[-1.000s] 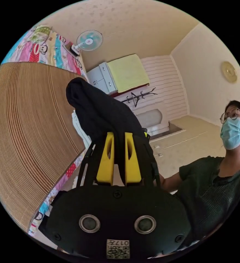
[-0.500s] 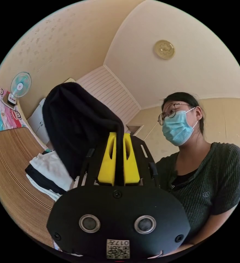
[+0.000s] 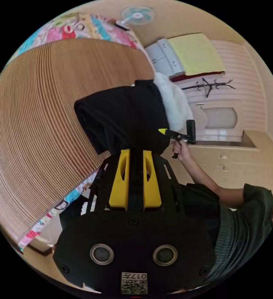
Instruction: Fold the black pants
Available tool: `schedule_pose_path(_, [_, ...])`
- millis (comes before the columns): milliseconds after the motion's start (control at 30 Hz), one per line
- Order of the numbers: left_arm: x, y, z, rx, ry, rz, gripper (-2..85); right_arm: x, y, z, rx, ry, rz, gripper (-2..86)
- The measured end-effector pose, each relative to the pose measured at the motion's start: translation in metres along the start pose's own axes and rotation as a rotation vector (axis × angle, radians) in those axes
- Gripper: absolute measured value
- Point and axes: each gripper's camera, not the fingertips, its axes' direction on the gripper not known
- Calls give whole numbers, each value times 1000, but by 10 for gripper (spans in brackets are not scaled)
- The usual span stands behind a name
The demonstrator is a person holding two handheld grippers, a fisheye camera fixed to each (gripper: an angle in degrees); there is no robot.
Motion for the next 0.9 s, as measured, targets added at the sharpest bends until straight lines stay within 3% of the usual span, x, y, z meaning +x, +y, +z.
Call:
schedule_pose_path(133, [-76,23,59,-91,58,-219,84,-30,-2,3,28,165,-56,56])
schedule_pose_path(367, [-145,18,84,21,61,-334,141,-18,-37,10,72,118,-65,104])
schedule_pose_path(700, [-201,-41,110,52,22,-318,153,-21,-27,30,176,130,-62,180])
schedule_pose_path(900, [-211,-51,125,68,95,-240,159,-1,-36,70,183,185,17,220])
